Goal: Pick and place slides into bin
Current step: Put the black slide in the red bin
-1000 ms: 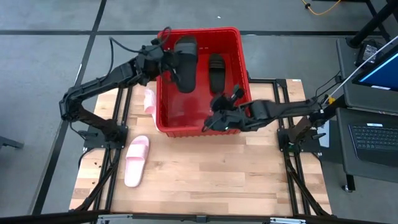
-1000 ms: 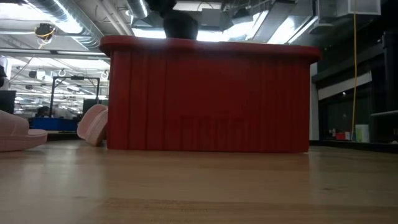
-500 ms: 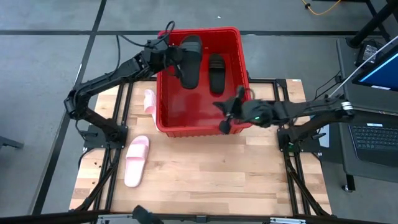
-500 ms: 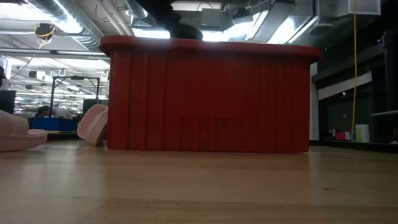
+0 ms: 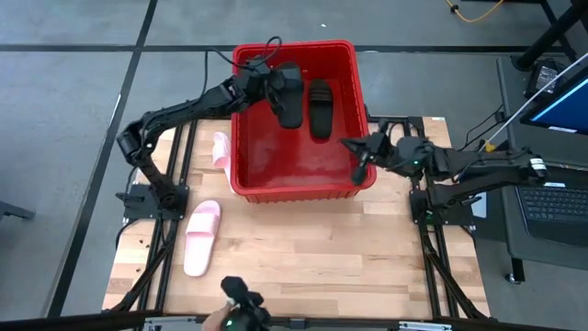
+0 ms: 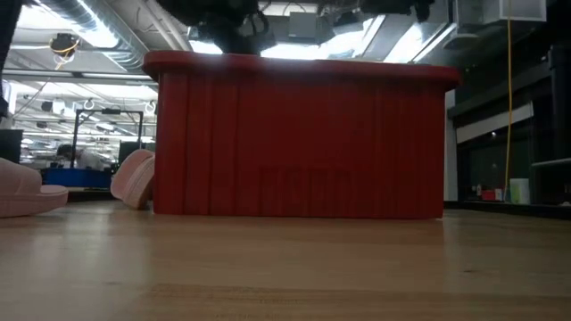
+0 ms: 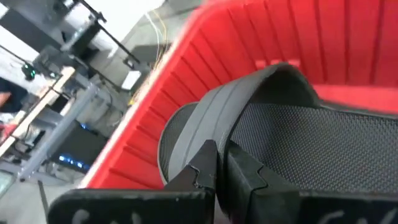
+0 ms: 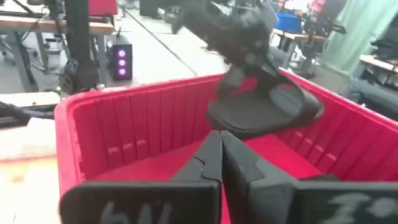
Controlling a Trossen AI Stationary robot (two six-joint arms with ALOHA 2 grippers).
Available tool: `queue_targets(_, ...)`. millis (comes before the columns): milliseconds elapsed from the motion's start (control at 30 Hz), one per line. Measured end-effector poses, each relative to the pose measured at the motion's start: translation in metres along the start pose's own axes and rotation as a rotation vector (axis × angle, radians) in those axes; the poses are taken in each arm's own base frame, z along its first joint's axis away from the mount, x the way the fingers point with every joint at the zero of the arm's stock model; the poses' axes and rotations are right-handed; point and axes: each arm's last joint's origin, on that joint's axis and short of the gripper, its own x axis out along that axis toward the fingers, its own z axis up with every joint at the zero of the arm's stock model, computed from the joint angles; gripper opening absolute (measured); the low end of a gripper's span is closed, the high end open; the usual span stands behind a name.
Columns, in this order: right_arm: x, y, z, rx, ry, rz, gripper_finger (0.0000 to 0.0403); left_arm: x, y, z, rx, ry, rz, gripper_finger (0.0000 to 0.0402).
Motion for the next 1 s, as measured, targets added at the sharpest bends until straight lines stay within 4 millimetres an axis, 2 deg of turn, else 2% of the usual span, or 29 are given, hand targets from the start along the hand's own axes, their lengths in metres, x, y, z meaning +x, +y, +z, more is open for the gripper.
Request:
queue_targets(300,0.0,-0.004,-0.022,-0.001,0.007,-0.013,0.0005,0.045,-0.008,-0.024,-0.004,0.058,0.0,0.0006)
queue_targets(533,0.001,-0.003,-0.022,0.013,0.001,-0.014,0.0009,0.072,-0.014,-0.044,-0.003,0.099,-0.038,0.0006)
queue_targets(1000,0.004,-0.01,-0.021,0.004,-0.003,-0.047,0.0011,0.103,-0.028,-0.067,0.031,0.145,-0.044,0.0006)
